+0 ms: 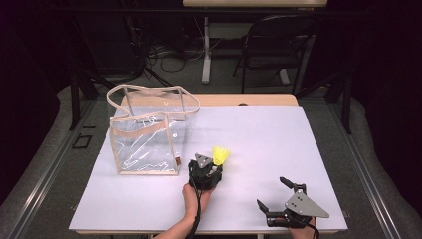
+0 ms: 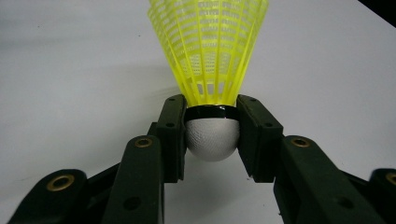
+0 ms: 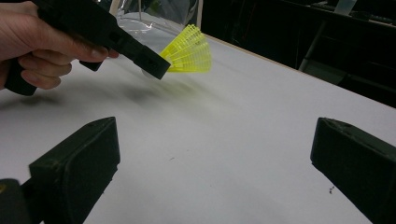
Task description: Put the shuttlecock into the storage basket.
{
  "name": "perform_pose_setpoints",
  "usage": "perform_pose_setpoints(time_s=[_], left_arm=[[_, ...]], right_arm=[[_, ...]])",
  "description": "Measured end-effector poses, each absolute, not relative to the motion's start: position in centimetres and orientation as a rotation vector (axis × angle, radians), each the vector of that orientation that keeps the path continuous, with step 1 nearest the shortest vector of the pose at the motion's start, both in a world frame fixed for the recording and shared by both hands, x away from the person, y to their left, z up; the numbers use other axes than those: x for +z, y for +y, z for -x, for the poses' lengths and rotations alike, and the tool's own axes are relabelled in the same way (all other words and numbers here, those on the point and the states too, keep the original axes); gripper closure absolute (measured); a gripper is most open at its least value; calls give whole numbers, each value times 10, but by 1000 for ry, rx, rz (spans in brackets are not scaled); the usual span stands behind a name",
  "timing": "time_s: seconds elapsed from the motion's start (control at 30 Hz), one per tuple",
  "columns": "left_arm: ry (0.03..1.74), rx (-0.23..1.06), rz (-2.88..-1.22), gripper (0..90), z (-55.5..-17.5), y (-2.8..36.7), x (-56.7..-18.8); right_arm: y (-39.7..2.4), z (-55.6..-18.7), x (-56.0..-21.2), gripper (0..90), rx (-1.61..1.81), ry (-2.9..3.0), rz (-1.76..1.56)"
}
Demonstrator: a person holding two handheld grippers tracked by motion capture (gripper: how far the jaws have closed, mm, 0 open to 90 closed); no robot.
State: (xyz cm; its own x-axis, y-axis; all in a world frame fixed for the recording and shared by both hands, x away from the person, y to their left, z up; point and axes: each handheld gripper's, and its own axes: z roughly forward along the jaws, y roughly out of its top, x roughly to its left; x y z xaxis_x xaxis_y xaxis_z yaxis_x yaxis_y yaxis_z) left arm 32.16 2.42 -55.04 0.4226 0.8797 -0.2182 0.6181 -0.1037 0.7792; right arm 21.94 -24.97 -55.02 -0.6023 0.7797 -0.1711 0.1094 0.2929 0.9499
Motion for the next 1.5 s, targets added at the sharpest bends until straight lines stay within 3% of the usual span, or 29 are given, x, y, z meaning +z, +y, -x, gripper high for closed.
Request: perform_pose_setpoints(time_s=[1.5], left_arm=[[1168, 420, -1809, 646, -330, 40, -507]], right_arm=[[-249, -220, -551, 9, 1339, 1931, -792]])
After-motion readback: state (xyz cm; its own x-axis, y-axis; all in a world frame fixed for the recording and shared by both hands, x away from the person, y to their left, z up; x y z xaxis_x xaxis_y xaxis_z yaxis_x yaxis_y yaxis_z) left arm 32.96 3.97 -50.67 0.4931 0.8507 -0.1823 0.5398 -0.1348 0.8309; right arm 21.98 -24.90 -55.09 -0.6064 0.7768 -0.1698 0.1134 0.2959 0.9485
